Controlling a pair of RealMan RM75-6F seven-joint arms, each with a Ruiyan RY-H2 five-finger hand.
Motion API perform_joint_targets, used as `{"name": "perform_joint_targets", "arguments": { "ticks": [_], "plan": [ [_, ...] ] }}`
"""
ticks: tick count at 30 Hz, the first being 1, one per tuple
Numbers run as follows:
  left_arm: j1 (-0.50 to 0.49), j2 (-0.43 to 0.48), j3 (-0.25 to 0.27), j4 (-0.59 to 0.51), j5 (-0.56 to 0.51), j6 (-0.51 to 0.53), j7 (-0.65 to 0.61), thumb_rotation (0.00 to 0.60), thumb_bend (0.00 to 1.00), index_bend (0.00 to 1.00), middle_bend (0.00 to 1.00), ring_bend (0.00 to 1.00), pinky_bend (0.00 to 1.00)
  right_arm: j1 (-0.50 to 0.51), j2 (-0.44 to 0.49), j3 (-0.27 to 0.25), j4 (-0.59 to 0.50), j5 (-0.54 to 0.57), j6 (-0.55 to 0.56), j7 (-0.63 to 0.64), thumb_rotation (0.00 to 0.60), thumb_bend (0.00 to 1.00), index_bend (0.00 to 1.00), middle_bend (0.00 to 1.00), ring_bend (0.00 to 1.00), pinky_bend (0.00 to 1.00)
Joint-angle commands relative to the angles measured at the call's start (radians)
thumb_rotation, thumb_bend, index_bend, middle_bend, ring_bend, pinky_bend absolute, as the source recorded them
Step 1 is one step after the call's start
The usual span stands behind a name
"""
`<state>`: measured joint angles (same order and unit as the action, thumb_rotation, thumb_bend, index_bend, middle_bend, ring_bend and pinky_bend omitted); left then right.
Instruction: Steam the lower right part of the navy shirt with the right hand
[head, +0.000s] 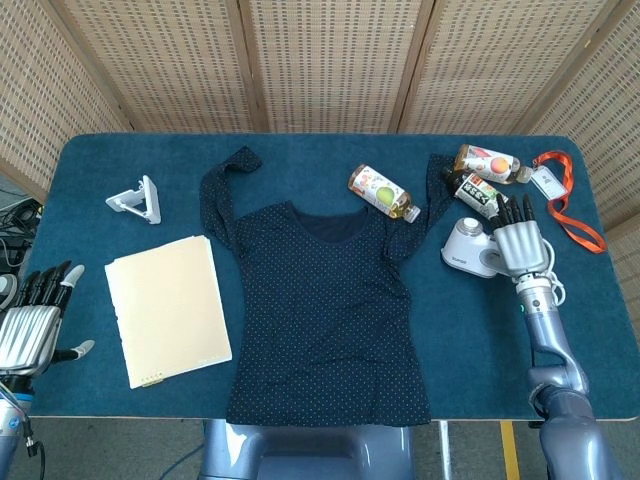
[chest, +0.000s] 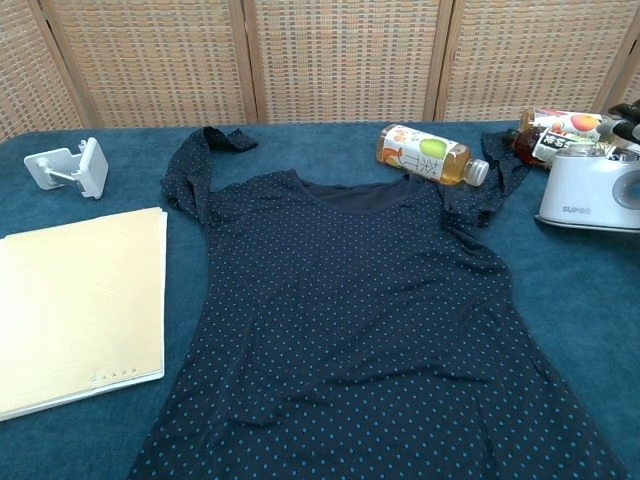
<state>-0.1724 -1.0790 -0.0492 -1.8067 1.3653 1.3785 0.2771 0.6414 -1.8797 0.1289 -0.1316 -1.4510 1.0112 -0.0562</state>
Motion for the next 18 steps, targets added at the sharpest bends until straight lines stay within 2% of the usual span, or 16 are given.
{"name": "perform_joint_targets", "arguments": {
  "ticks": [1, 6, 13, 18],
  "plan": [
    [0.007, 0.008, 0.008, -0.006, 0.020, 0.012, -0.013, 0.600, 0.00, 0.00, 0.00, 0.00, 0.00, -0.033, 0.011, -0.001, -0.037, 0.000, 0.069, 0.013, 0.600, 0.00, 0.01, 0.00, 0.00, 0.05],
    [0.021, 0.021, 0.023, -0.016, 0.063, 0.036, -0.031, 0.600, 0.00, 0.00, 0.00, 0.00, 0.00, -0.079, 0.027, -0.007, -0.089, -0.002, 0.129, 0.000, 0.600, 0.00, 0.00, 0.00, 0.00, 0.01],
    [0.040, 0.034, 0.046, -0.026, 0.130, 0.069, -0.052, 0.600, 0.00, 0.00, 0.00, 0.00, 0.00, -0.108, 0.059, -0.003, -0.177, 0.006, 0.175, -0.045, 0.600, 0.00, 0.00, 0.00, 0.00, 0.00],
    [0.057, 0.040, 0.060, -0.026, 0.171, 0.098, -0.065, 0.600, 0.00, 0.00, 0.00, 0.00, 0.00, -0.119, 0.087, -0.027, -0.216, -0.012, 0.163, -0.085, 0.600, 0.00, 0.00, 0.00, 0.00, 0.00]
  ]
}}
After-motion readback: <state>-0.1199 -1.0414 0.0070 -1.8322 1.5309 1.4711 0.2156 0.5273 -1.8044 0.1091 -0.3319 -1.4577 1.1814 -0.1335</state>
